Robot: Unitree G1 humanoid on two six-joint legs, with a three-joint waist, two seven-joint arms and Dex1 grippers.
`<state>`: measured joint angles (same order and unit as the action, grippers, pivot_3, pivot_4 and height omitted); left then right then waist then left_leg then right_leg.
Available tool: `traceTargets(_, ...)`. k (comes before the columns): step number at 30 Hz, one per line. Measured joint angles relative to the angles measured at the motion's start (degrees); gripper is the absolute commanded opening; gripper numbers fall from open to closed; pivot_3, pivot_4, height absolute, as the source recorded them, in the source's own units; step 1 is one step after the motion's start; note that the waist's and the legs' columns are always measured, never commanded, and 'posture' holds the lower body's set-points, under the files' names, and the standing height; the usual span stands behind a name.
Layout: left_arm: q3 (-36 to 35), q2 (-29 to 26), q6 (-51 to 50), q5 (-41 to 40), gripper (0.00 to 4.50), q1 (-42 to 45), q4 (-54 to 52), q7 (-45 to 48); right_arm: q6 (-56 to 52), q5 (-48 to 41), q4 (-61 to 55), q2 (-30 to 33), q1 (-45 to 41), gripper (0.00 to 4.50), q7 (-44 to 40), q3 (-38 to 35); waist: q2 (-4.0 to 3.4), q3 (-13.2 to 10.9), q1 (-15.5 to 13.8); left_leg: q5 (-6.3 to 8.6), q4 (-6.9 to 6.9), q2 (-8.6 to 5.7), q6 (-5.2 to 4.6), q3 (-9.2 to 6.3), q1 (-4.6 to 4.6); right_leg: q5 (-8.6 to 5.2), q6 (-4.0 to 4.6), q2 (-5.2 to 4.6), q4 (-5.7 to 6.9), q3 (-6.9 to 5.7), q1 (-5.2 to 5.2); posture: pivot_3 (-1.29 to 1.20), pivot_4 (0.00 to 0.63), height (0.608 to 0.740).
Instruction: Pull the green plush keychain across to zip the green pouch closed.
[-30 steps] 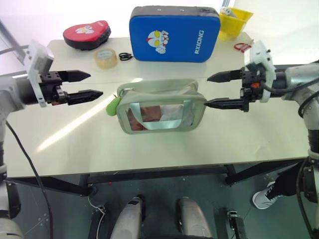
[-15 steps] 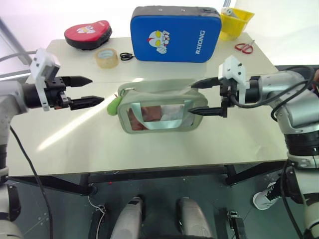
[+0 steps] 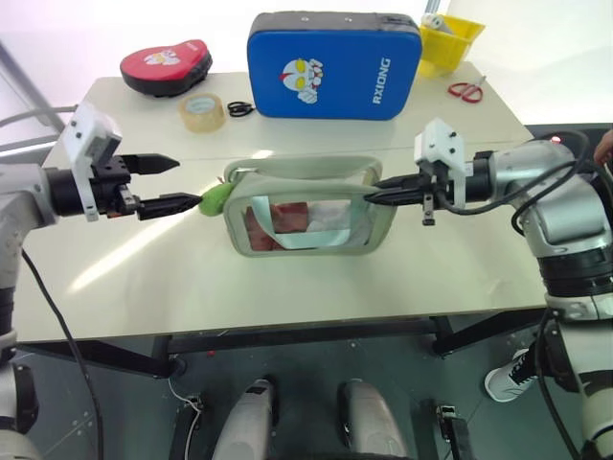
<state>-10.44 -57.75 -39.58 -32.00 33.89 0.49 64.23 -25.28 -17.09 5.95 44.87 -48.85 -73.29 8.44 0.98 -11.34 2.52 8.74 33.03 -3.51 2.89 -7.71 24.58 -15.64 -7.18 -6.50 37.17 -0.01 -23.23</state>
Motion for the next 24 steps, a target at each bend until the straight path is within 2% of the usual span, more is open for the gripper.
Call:
traceTargets(6,0.2,6.5,0.0,0.2,4.5,0.6,6.4,-4.2,-0.2,0.1,0.1,-0.1,-0.6,0.03,-0.4,0.0,0.0,0.0,0.0,0.0,0.04,-0.01,0.0,0.0,-0.03,0.0,-0.01,0.0,0.05,0.0,0.02,0.0,0.15,0.74)
traceTargets(11,1.4,8.9,0.0,0.3,4.5,0.6,6.5,-4.4,-0.3,0.1,0.5,-0.2,-0.7,0.03,-0.5,0.0,0.0,0.0,0.0,-0.01,0.04,-0.01,0.0,0.0,-0.03,0.01,0.0,0.0,0.05,0.0,0.02,0.0,0.15,0.74)
traceTargets(17,3.0,8.3,0.5,1.2,4.5,0.9,5.3,-2.0,-0.7,0.3,0.5,-0.1,-0.7,0.03,-0.3,0.0,0.01,0.0,0.0,-0.01,0.05,-0.02,0.0,0.0,-0.03,0.01,0.0,0.0,0.05,0.01,0.02,0.0,0.15,0.74)
traceTargets(20,3.1,8.0,0.9,2.0,4.5,3.6,7.3,-1.6,-0.7,0.3,0.5,-0.1,-0.8,0.03,-0.3,0.0,0.01,0.0,-0.1,-0.01,0.05,-0.02,0.0,0.0,-0.03,0.01,0.0,0.01,0.05,0.0,0.02,0.0,0.15,0.74)
traceTargets(24,2.8,5.5,1.1,2.0,4.5,5.6,7.2,0.0,-0.7,0.2,0.5,-0.1,-0.8,0.03,-0.3,0.0,0.01,0.0,0.1,-0.01,0.03,-0.02,0.0,0.01,-0.03,0.01,0.0,0.01,0.05,0.01,0.01,0.0,0.15,0.74)
